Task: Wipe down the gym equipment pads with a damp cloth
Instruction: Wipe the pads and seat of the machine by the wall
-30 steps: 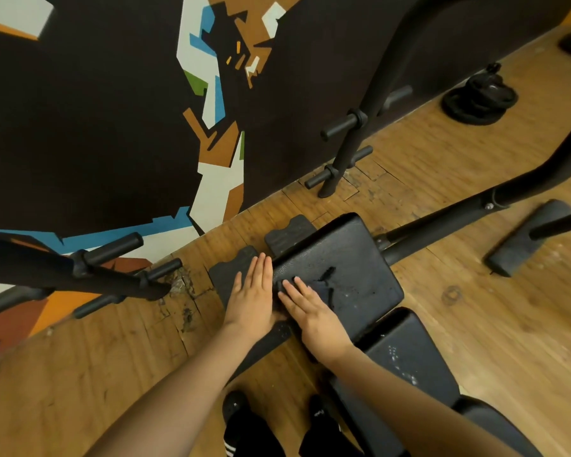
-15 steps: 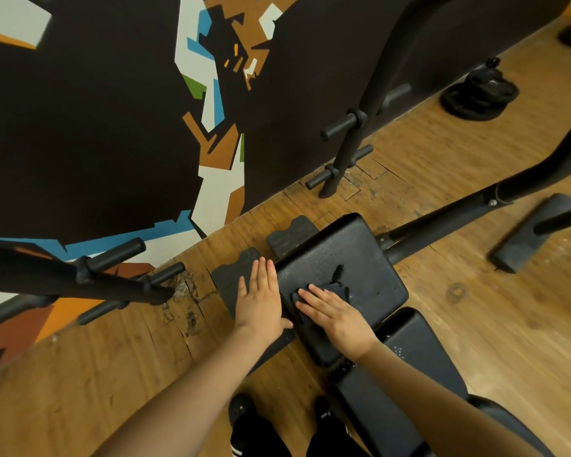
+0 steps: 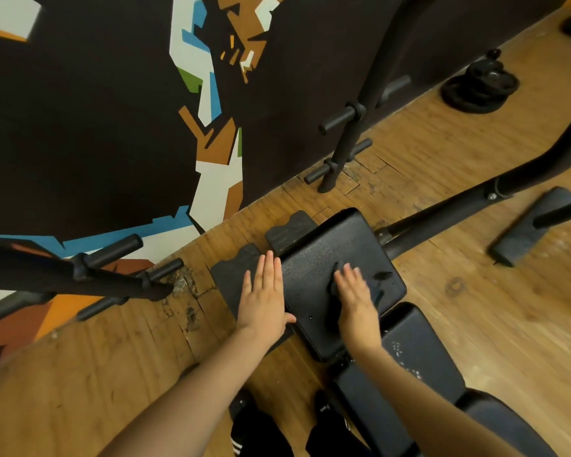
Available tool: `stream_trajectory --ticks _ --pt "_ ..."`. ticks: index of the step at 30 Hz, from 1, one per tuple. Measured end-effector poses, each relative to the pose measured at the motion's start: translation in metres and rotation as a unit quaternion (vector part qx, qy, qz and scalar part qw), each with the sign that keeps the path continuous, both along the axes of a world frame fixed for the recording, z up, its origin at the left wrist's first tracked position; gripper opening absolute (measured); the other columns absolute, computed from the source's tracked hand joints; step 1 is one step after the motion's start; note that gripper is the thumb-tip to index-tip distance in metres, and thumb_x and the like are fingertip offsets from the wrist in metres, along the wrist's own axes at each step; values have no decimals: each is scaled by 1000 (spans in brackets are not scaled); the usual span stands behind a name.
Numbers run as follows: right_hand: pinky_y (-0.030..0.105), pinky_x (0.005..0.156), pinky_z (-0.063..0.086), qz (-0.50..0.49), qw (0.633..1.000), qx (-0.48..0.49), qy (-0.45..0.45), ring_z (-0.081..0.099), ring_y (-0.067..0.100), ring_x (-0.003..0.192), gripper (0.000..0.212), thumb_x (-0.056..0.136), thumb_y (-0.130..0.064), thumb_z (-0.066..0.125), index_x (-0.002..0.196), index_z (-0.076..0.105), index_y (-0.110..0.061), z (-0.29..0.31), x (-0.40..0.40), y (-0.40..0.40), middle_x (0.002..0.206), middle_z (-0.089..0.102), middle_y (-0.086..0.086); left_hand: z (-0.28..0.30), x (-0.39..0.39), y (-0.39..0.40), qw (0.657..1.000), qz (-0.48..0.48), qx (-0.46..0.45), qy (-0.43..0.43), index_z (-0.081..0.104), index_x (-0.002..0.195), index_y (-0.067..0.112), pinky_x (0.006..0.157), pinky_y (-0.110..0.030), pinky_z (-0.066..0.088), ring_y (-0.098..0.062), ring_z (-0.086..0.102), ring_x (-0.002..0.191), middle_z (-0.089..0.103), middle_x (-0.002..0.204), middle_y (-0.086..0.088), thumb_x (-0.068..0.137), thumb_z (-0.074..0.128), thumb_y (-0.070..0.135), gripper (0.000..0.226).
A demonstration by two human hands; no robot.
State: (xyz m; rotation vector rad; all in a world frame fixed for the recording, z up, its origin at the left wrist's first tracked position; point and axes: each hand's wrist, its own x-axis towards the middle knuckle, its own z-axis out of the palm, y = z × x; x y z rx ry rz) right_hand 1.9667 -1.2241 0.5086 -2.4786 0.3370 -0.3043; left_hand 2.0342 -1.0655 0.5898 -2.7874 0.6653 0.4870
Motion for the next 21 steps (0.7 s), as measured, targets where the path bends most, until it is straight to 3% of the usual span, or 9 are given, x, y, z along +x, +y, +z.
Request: stream_trajectory --ticks 3,5,9,11,14,19,21 --pt "37 114 15 127 990 -53 -27 33 30 132 49 84 -3 39 132 49 -9 -8 -25 38 142 39 5 0 1 0 1000 -2 7 -4 -28 140 -2 119 -45 0 -31 -21 144 -28 153 -20 89 48 60 111" --pt "38 111 24 157 984 -74 -27 35 26 131 48 88 -13 30 130 52 -12 -4 -25 40 138 47 5 1 1 -1 1000 -4 12 -9 -27 141 -1 119 -44 0 -30 -20 144 -29 152 -20 90 48 58 108" --pt "39 112 23 245 959 -120 -74 33 21 133 45 102 -17 14 132 49 -13 -5 -17 31 139 47 4 2 1 0 1000 -10 19 -22 -32 134 -1 119 -43 0 -30 -19 144 -26 154 -20 98 46 38 94" --pt "43 109 26 282 948 -128 -77 33 21 134 40 99 -13 26 135 42 -15 -12 -18 27 140 47 4 2 1 0 999 -13 30 -25 -32 133 -2 119 -43 0 -30 -17 145 -24 154 -21 97 47 41 97" --pt "42 107 28 305 937 -151 -81 34 20 133 49 87 -11 37 135 38 -16 -15 -23 12 140 48 3 3 4 2 998 -30 44 -22 -31 133 -1 118 -43 1 -30 -15 145 -24 154 -21 94 48 48 101" --pt "38 109 31 329 932 -142 -58 36 23 133 37 99 -18 27 133 41 -18 -18 -22 -19 140 46 2 5 3 0 999 -20 35 -11 -24 143 -2 118 -43 0 -29 -16 145 -24 154 -20 92 46 55 104" --pt "40 111 27 278 952 -111 -58 31 26 135 40 98 -8 30 134 43 -16 -18 -12 -39 141 42 5 5 2 -1 1000 -12 28 -6 -23 144 -1 118 -43 1 -30 -15 145 -23 155 -19 89 48 60 108"
